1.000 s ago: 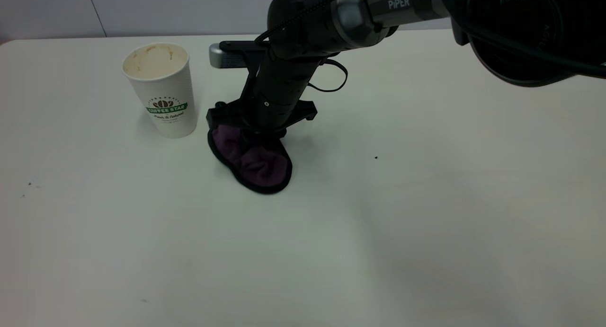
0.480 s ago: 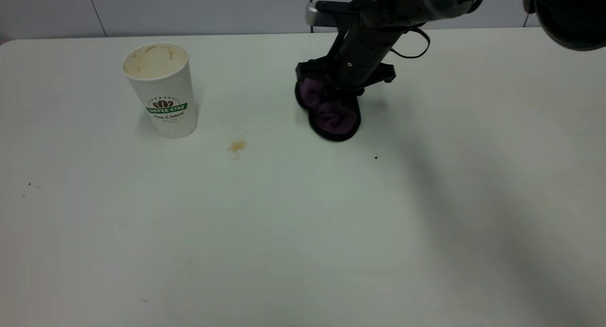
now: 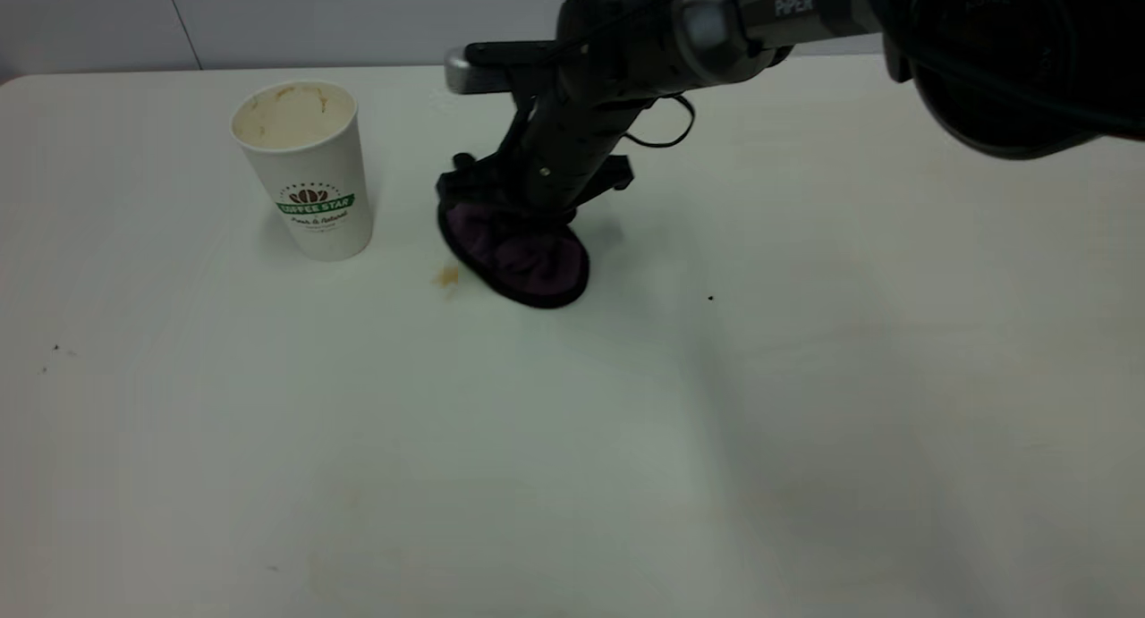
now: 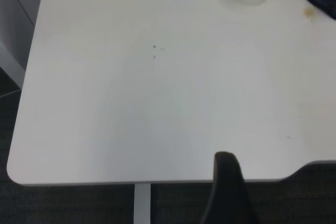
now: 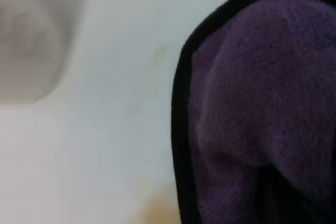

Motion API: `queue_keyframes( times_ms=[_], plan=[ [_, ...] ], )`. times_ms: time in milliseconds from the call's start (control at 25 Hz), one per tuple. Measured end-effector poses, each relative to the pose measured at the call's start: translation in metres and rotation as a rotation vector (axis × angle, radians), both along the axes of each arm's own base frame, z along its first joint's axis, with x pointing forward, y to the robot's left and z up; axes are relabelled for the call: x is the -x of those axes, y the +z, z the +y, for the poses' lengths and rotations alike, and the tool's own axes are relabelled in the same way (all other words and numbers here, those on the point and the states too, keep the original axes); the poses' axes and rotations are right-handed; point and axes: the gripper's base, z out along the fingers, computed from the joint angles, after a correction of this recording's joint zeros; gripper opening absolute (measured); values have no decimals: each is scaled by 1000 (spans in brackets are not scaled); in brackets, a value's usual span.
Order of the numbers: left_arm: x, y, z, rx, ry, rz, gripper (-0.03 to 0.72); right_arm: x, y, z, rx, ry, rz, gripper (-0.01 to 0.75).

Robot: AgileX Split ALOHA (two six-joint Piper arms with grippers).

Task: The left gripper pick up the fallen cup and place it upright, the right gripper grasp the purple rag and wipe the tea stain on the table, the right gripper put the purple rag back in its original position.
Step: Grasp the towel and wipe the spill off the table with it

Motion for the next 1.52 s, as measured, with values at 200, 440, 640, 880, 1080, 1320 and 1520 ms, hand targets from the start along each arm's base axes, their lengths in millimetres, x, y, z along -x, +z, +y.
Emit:
queue_keyframes(
  times_ms=[200, 440, 640, 880, 1080, 1320, 1520],
  plan=[
    [0, 0, 0, 0, 0, 0, 541, 16, -1, 20, 4, 41, 19, 88],
    [0, 0, 0, 0, 0, 0, 541, 30, -2, 31, 16, 56, 82, 88],
    [0, 0, 0, 0, 0, 0, 541, 43, -2, 40, 22, 73, 145, 88],
    [0, 0, 0, 0, 0, 0, 541, 42, -1, 38, 25, 68, 160, 88],
    [0, 0, 0, -1, 0, 0, 541, 12, 4, -4, 67, 0, 205, 88],
    [0, 0, 0, 0, 1, 0, 541, -39, 13, -102, 234, -117, 270, 88],
    [0, 0, 0, 0, 1, 0, 541, -58, 17, -178, 373, -207, 352, 88]
  ],
)
